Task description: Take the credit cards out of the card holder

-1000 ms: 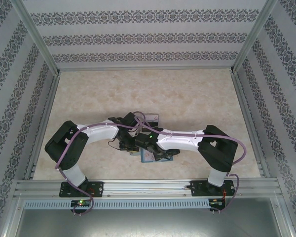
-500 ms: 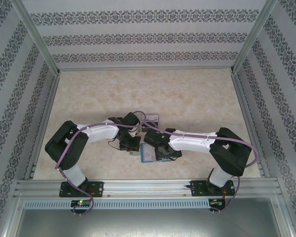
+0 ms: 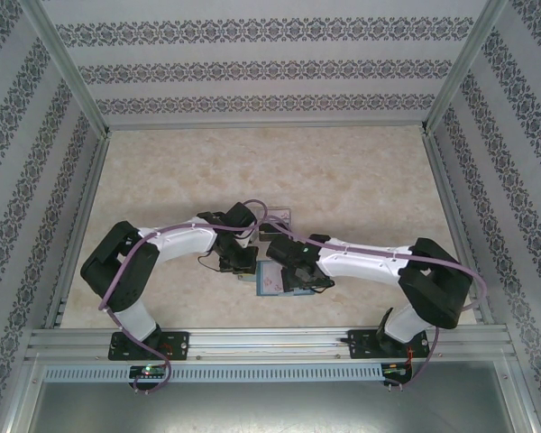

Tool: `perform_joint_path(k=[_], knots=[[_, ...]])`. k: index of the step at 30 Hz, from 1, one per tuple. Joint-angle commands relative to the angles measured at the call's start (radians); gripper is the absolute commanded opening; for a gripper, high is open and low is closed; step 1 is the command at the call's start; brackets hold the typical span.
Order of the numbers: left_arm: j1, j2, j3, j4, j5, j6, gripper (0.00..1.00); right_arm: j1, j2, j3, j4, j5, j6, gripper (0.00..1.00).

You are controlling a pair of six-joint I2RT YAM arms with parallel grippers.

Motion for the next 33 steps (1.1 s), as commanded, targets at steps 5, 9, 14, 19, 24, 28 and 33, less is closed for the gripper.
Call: perform_joint_path(k=[5,9,14,19,24,28,33], knots=[[-0.01,-0.035,0.023,0.007,0.042,-0.016,0.06,-0.016,-0.066,0.007,0.002,-0.028,0.012,0.73],[-0.01,-0.053,0.02,0.01,0.046,-0.022,0.05,-0.017,-0.081,0.018,0.002,-0.034,0.008,0.72],[-0.01,-0.06,0.014,0.025,0.061,-0.034,0.05,-0.022,-0.104,0.025,0.019,-0.045,0.005,0.68],[-0.01,-0.059,0.01,0.047,0.084,-0.043,0.05,-0.023,-0.119,0.04,0.031,-0.055,0.003,0.64],[-0.013,-0.044,0.006,0.083,0.11,-0.063,0.02,-0.031,-0.129,0.028,0.12,-0.11,0.014,0.52],[-0.022,-0.035,0.002,0.113,0.125,-0.08,0.01,-0.049,-0.112,-0.003,0.235,-0.188,0.042,0.4],[-0.031,-0.012,0.0,0.13,0.135,-0.083,0.01,-0.064,-0.071,-0.035,0.352,-0.257,0.064,0.3]])
